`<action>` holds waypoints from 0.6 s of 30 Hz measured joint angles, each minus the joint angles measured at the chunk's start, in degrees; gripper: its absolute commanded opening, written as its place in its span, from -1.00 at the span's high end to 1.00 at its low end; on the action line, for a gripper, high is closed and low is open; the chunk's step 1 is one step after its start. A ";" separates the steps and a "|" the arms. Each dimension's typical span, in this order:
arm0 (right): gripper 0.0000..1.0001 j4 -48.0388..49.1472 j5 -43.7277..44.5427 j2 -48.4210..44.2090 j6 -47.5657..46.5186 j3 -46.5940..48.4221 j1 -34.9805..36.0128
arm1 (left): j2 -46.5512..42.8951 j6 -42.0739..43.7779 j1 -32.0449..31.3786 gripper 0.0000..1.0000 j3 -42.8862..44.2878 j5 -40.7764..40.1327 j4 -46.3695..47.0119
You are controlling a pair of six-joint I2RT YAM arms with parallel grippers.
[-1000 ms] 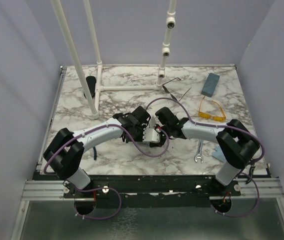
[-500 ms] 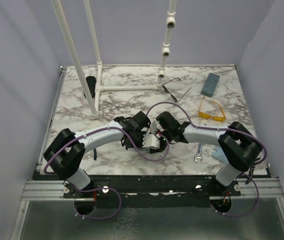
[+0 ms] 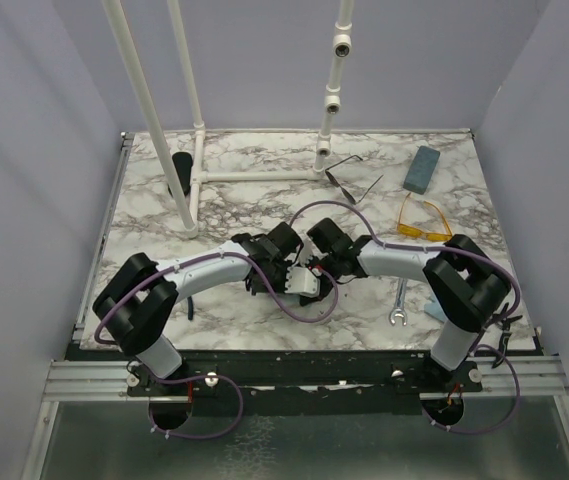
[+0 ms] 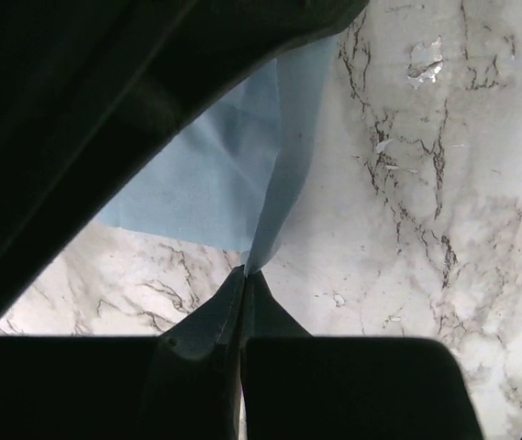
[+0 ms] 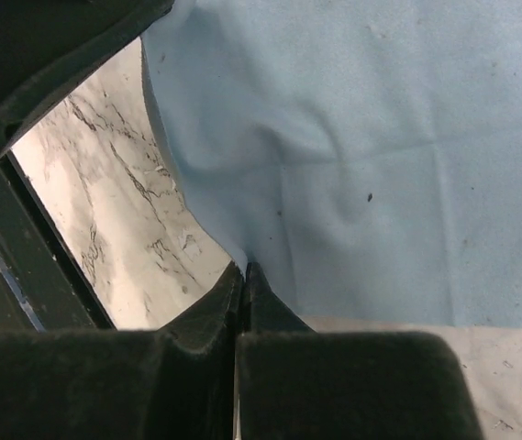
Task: Organize the sunglasses
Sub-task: Fold the glasses cleaning cloth at the center of the board.
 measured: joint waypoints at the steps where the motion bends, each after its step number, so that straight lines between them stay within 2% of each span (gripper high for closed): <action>1: 0.99 -0.13 0.07 0.00 0.68 0.00 -0.22 | 0.02 0.11 0.07 1.00 0.00 -0.09 0.09; 8: 0.99 -1.97 0.26 0.02 2.71 0.50 -1.77 | 1.18 0.20 0.20 1.00 0.59 -0.26 2.27; 18: 0.99 -8.52 5.01 2.19 2.71 6.29 -3.72 | 3.50 0.72 0.28 1.00 2.91 -2.34 3.52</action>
